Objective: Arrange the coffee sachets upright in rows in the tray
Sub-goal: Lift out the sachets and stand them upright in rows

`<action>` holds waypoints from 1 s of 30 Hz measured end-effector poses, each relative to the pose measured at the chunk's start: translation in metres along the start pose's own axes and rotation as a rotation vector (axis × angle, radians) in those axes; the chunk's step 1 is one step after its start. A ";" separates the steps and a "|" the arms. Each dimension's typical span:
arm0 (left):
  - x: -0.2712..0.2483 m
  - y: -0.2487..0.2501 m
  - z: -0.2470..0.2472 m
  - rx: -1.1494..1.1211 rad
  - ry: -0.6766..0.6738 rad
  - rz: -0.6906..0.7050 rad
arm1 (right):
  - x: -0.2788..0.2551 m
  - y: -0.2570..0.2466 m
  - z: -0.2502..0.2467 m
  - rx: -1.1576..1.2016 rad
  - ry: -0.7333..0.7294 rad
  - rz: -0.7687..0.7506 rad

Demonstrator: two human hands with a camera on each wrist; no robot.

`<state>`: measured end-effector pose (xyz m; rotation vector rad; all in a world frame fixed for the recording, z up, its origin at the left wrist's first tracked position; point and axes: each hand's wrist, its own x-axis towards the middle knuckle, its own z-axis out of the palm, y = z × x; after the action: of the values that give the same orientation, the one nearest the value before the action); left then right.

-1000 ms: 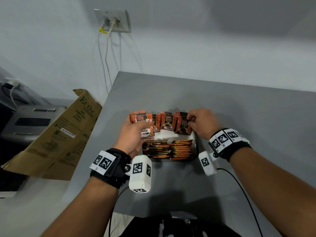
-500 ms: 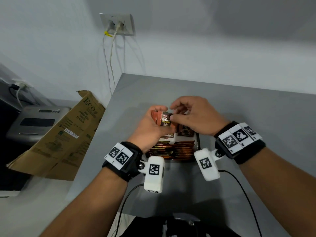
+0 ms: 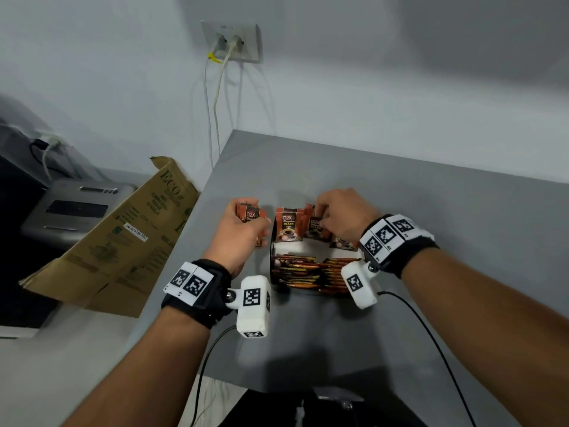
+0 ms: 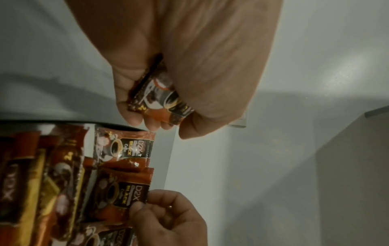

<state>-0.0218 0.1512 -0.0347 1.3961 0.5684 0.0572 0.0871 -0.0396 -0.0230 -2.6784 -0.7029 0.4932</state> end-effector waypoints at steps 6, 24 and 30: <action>-0.001 -0.006 -0.002 -0.010 -0.041 -0.037 | 0.006 0.005 0.008 -0.036 -0.028 0.037; -0.007 0.002 0.023 -0.067 -0.249 -0.038 | -0.018 -0.032 -0.016 0.467 0.118 -0.136; -0.008 0.003 0.026 -0.209 -0.223 -0.041 | -0.022 -0.051 -0.010 0.476 0.171 -0.183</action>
<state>-0.0171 0.1256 -0.0280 1.1689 0.3935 -0.0698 0.0521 -0.0116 0.0110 -2.1592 -0.6731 0.3280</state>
